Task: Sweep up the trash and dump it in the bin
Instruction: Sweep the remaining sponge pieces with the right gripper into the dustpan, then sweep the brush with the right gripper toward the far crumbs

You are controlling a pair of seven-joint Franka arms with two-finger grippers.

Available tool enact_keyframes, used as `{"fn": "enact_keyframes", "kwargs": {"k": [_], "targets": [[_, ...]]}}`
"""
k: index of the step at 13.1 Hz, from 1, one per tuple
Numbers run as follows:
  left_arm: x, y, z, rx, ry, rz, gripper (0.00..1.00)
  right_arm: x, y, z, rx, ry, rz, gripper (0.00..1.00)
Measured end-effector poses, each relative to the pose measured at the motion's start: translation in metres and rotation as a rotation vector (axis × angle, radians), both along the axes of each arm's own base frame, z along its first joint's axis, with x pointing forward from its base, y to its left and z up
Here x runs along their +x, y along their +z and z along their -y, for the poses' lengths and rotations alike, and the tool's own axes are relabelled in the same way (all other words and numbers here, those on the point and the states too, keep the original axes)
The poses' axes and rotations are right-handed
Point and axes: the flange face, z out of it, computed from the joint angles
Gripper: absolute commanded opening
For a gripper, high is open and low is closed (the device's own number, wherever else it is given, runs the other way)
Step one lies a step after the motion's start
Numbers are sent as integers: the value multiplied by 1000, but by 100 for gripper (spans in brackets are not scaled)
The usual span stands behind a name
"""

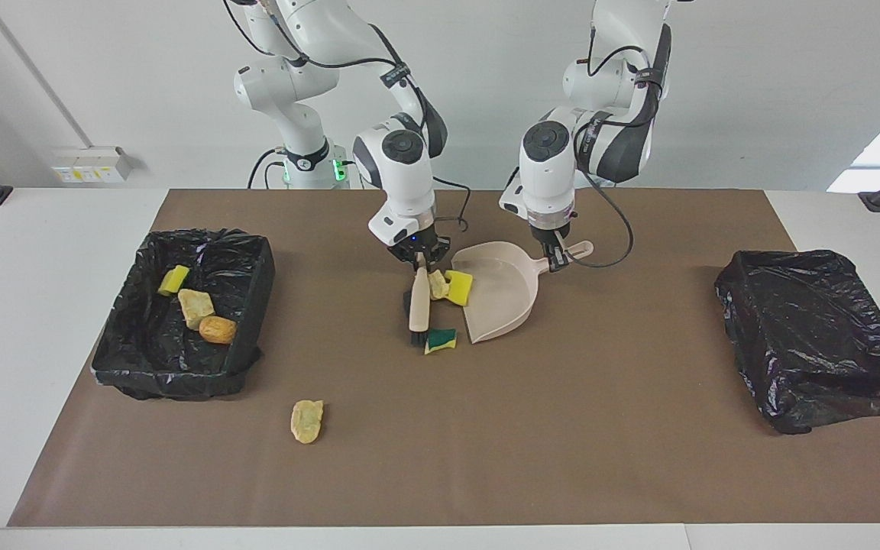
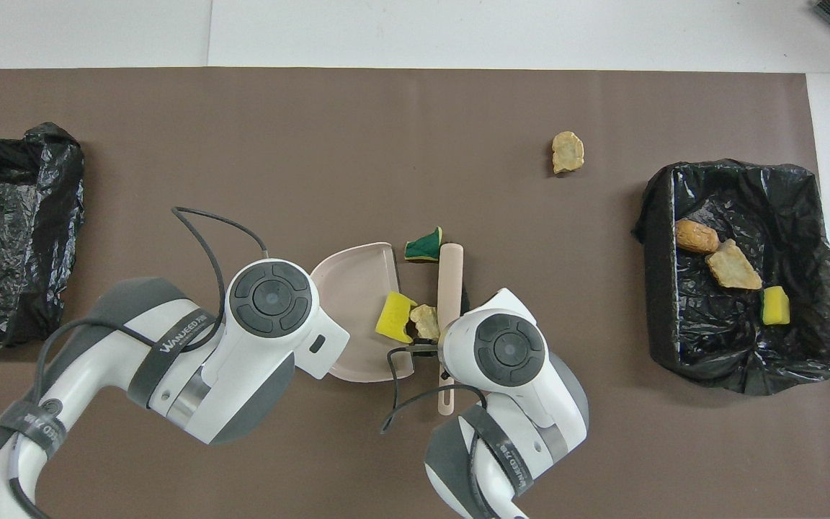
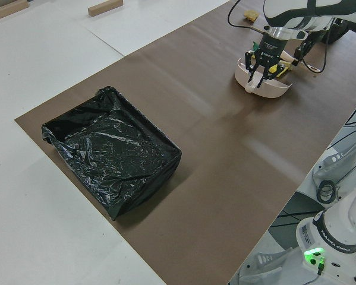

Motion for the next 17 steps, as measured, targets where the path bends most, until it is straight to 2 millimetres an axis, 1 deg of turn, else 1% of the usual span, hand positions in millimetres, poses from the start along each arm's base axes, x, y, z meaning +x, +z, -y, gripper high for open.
{"fn": "enact_keyframes", "kwargs": {"k": [2,4,6,7,8,9,10,11,12,15,17], "targets": [[0,0,0,-6,-3,7,0,-7,8,-26,46,46,-31,0],[1,-3,0,-18,-5,21,0,-11,23,-41,87,125,-107,0],[2,-5,-3,-23,-3,25,0,-7,44,-46,109,181,-158,0],[3,-6,-4,-25,-1,27,0,-3,57,-46,110,195,-171,0],[5,-6,-6,-29,4,32,0,2,71,-41,111,201,-182,0],[6,-7,-9,-31,9,35,0,12,85,-29,113,207,-187,0],[8,-7,-12,-31,16,34,0,23,96,-12,103,220,-182,0],[9,-8,-16,-31,23,34,0,34,103,7,64,238,-164,0],[11,-8,-18,-31,28,33,0,44,104,25,11,251,-140,0],[11,-9,-20,-31,31,33,0,69,100,68,-125,279,-79,0],[11,-10,-20,-29,32,30,0,97,95,113,-180,302,-29,0]]}}
